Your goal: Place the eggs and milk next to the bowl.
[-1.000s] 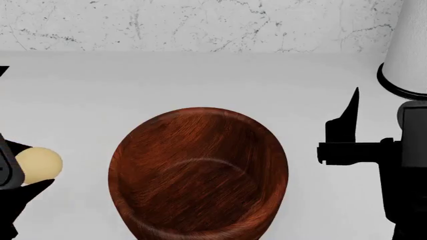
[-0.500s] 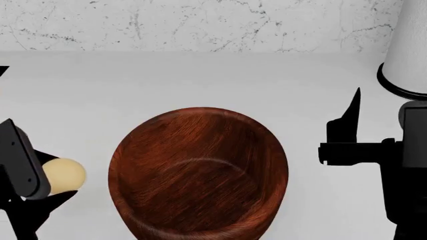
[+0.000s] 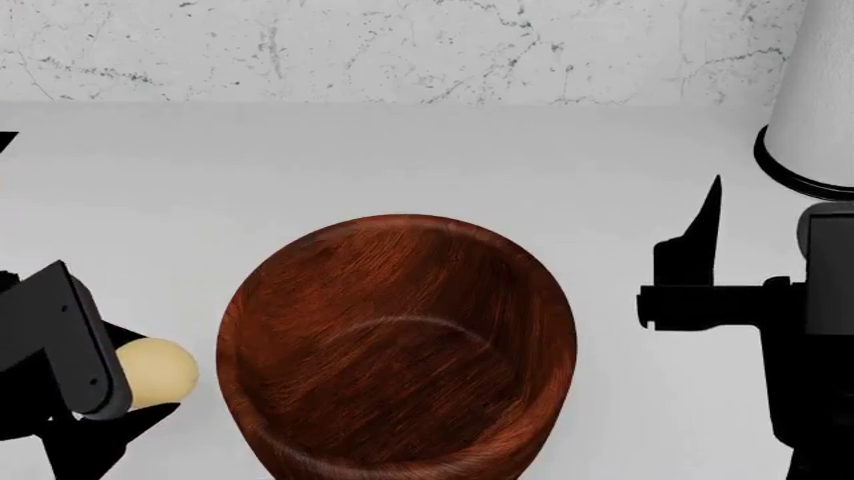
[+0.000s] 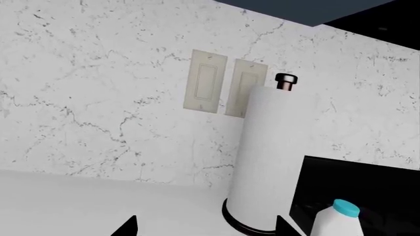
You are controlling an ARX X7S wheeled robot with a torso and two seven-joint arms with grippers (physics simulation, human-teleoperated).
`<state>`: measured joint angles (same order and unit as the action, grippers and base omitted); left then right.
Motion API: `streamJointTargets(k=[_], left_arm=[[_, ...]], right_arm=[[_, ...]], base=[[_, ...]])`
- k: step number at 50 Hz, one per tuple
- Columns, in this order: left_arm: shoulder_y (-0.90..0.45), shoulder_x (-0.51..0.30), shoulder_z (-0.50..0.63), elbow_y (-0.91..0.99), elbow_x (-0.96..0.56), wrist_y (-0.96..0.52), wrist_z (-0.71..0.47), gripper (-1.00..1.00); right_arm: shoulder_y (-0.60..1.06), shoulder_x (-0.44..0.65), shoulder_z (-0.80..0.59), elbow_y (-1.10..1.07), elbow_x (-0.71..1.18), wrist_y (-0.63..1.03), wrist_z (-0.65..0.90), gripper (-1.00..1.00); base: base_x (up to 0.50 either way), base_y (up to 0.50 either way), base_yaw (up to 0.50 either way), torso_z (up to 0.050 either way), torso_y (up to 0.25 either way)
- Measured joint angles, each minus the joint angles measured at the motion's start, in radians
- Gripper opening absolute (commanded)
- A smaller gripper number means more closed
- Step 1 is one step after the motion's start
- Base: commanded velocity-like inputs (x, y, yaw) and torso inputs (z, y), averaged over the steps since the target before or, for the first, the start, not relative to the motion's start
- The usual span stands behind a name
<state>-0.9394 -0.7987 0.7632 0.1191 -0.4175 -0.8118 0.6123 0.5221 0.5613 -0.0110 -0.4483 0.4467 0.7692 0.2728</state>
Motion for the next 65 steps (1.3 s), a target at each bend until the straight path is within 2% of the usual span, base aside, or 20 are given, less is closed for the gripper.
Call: streamJointTargets(k=[36, 65], left_arm=[[0.022, 0.050, 0.048, -0.072, 0.026, 0.061, 0.019, -1.00], [-0.003, 0.058, 0.074, -0.118, 0.021, 0.094, 0.046, -1.00]], right_arm=[[-0.006, 0.004, -0.002, 0.001, 0.003, 0.004, 0.009, 1.00], [-0.008, 0.005, -0.007, 0.008, 0.004, 0.002, 0.015, 1.00]], base=[[0.00, 0.00, 0.00, 0.000, 0.000], [0.00, 0.00, 0.00, 0.000, 0.000]])
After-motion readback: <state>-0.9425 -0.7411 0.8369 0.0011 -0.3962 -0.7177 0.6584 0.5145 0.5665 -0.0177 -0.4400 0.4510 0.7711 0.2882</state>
